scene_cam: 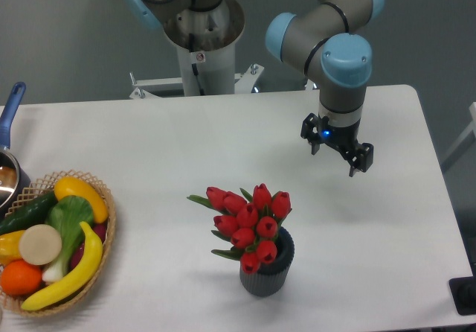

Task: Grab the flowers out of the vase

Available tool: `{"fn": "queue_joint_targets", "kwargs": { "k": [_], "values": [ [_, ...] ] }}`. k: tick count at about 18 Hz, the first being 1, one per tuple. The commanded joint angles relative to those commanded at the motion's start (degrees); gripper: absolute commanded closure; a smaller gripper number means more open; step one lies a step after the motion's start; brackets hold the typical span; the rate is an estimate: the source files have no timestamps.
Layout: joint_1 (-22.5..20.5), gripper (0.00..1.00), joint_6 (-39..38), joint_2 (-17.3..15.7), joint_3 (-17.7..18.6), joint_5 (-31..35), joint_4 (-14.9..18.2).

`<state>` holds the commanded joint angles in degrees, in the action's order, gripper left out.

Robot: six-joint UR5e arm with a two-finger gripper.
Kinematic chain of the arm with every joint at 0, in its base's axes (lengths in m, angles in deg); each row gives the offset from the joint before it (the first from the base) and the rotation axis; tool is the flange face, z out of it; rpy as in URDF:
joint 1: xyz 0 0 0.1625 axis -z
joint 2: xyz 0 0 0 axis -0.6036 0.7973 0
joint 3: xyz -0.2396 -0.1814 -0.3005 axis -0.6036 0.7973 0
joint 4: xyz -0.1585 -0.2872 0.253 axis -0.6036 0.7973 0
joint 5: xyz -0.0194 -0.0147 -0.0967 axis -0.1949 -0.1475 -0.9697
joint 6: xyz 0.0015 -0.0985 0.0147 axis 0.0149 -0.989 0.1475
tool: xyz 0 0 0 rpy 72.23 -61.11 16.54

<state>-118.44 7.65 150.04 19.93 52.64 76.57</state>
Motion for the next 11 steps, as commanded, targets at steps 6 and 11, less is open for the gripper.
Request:
{"fn": "queue_joint_targets", "kwargs": {
  "k": [6, 11],
  "values": [
    [-0.2, 0.0, -1.5, -2.7, 3.2, -7.4, -1.5],
    [0.0, 0.0, -3.1, -3.0, 4.1, -17.7, -6.7]
  ]
}}
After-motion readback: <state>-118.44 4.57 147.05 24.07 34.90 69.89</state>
